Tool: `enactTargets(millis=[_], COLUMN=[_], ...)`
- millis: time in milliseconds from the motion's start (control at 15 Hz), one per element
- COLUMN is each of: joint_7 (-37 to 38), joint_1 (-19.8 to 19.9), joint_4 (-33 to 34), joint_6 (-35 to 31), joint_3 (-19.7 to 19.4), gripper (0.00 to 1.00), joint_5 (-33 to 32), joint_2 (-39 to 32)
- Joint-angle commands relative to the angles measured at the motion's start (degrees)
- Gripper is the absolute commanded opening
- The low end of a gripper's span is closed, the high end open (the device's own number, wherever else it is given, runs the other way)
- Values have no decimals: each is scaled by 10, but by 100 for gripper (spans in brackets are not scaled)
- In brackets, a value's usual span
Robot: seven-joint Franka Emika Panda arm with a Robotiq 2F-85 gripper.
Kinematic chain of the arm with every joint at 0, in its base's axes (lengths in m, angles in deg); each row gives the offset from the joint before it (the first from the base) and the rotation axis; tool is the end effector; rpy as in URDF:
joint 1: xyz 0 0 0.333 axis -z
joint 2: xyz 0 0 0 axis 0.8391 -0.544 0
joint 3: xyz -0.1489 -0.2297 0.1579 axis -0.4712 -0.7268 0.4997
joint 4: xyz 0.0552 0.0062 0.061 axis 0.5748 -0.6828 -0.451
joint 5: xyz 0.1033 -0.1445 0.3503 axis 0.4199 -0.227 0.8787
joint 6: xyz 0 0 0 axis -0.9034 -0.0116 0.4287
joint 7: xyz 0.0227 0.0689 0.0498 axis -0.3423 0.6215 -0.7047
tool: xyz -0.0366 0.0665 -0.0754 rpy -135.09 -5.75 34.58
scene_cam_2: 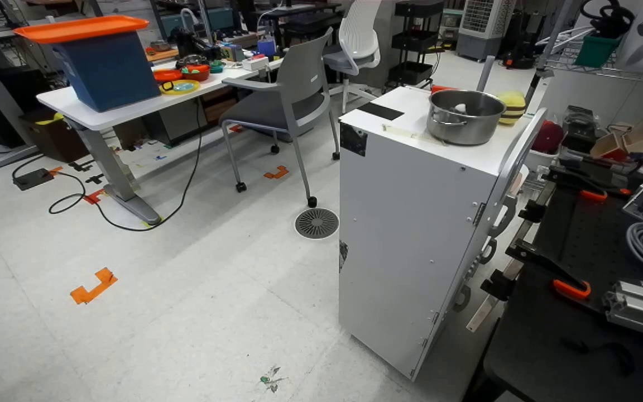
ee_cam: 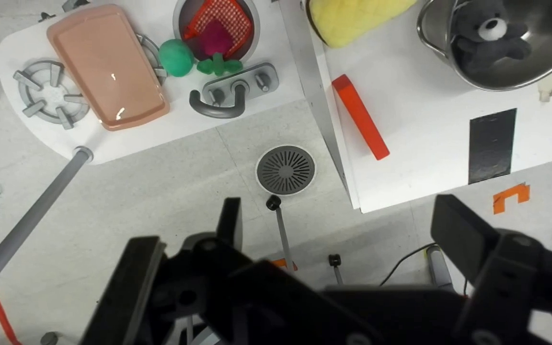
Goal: Pick up the orange object and put it in the pot
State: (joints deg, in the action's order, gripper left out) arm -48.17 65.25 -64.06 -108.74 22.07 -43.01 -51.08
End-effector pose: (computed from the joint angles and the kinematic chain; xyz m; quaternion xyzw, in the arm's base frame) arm 0.4894 -0.1558 0.4443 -0.9844 0.1336 -0.1143 0.0070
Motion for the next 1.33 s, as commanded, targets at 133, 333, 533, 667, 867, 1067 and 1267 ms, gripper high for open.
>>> enactTargets(millis=[133,333,533,667,867,1067,1267], joint_7=[22,19,7,1,-5,-8,-18], joint_1=[7,4,2,0,-5,-7,-8], joint_4=[74,111,145,155,165,172,171], joint_6=[12,30,61,83,98,106,108], joint_3=[-4,-1,6,14,25,30,32], gripper=[100,100,100,100,100,100,100], joint_5=[8,14,22,18,12,10,9], joint_2=[-68,-111,-154,-170,-187,-194,-193])
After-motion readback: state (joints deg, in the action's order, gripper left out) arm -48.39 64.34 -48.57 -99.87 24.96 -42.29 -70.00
